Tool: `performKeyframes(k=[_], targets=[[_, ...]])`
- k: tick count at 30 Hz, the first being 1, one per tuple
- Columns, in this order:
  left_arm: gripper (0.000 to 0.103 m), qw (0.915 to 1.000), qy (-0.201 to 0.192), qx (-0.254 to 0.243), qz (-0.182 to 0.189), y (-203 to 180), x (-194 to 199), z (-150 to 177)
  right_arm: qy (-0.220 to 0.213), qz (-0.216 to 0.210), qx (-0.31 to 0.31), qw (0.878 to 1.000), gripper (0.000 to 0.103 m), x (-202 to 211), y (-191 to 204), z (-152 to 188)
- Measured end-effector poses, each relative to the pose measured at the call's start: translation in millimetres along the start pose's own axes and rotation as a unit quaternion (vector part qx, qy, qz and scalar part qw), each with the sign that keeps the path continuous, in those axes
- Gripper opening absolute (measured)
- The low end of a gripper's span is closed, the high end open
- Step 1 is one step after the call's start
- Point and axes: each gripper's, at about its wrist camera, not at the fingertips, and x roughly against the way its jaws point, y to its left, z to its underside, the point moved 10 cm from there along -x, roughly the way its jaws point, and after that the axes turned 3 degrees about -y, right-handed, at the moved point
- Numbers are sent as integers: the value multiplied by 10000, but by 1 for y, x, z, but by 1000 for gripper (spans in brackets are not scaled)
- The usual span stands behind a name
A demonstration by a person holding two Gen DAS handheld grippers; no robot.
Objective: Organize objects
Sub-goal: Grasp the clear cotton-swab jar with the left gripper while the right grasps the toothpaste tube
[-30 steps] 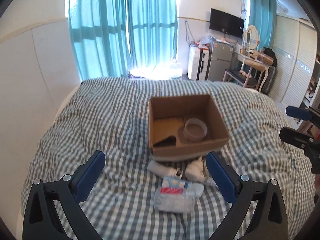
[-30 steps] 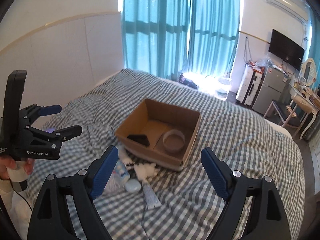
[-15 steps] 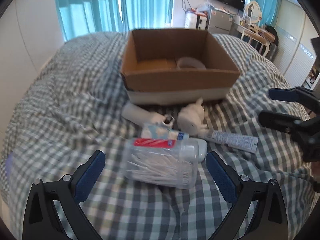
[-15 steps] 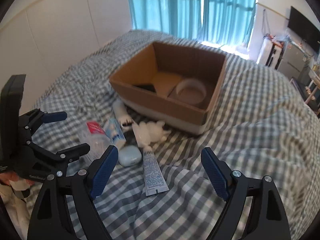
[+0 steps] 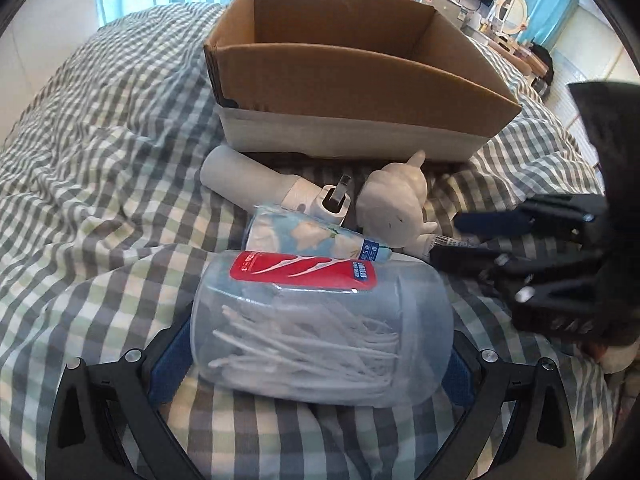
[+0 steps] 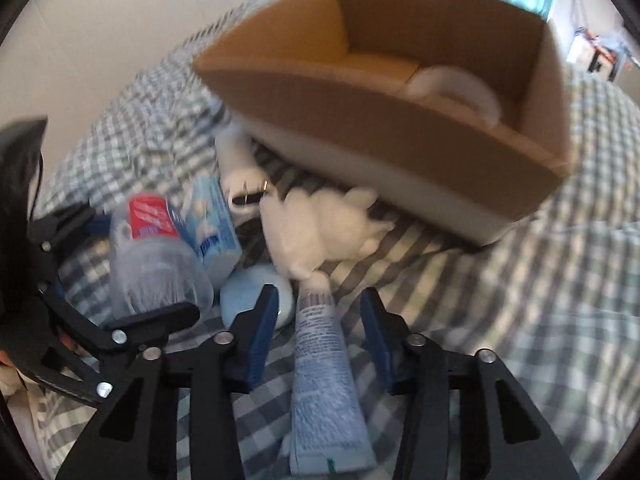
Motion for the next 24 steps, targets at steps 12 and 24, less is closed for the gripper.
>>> performKeyframes(k=[12, 24], targets=[[89, 9997, -14, -45, 221, -4, -1, 4, 491, 515, 206, 9973, 21, -15, 0, 16], [89, 9982, -494, -288, -198, 0, 45, 0, -210, 1185, 350, 9921, 21, 56, 29, 19]])
